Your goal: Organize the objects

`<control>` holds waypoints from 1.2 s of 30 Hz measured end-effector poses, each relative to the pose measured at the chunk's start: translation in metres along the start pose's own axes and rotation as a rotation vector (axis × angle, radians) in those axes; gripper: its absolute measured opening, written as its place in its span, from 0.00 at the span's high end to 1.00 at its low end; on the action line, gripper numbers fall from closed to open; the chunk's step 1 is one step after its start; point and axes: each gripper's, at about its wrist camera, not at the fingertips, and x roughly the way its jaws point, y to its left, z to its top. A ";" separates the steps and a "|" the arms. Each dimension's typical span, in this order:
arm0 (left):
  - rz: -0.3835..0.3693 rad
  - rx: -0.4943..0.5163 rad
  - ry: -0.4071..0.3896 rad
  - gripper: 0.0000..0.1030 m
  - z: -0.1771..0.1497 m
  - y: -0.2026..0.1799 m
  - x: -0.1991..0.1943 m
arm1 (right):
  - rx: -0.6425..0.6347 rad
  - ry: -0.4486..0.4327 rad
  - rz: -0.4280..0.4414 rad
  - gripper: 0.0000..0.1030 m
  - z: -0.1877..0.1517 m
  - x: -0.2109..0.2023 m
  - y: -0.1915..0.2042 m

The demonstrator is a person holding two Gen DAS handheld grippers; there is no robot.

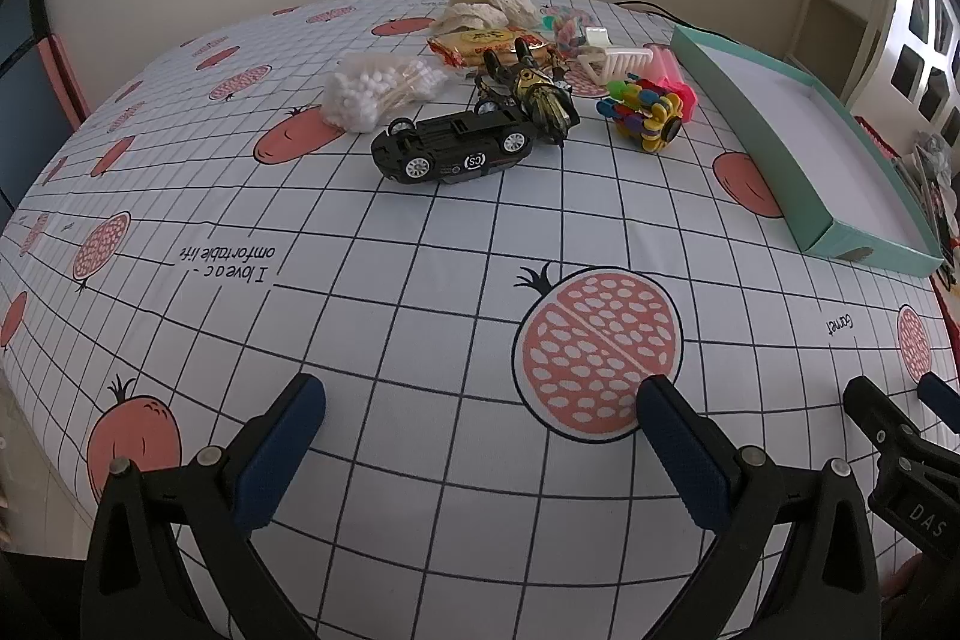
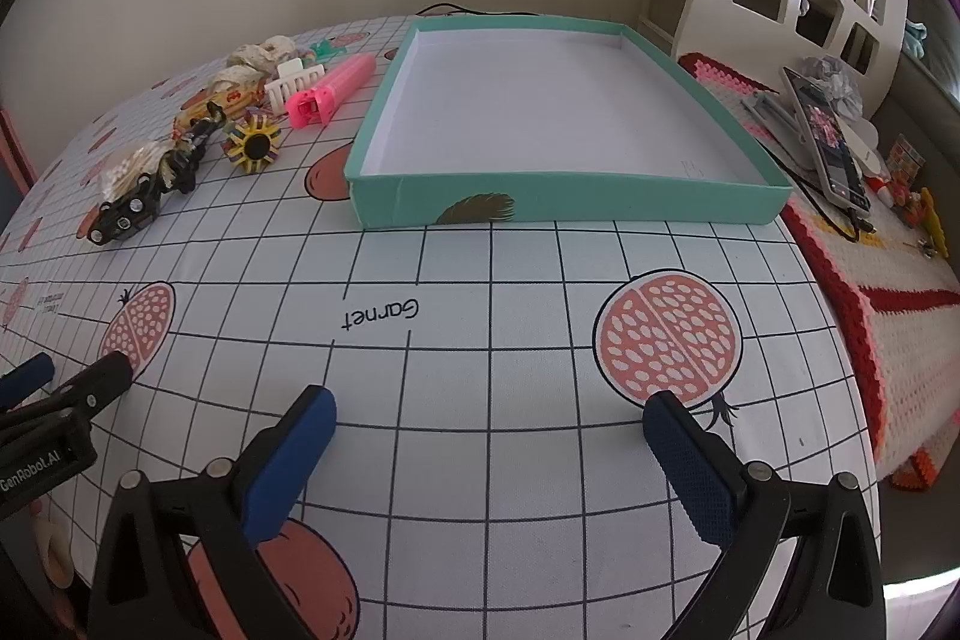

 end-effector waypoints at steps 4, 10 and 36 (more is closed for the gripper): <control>-0.003 0.001 0.004 0.00 0.000 0.000 0.000 | 0.000 0.000 0.000 0.00 0.000 0.000 0.001; -0.007 0.008 0.010 0.00 0.001 0.000 0.000 | 0.003 -0.002 -0.001 0.00 0.000 0.001 0.001; -0.046 0.000 -0.039 0.00 0.124 0.011 -0.045 | -0.180 -0.224 0.121 0.00 0.125 -0.088 0.056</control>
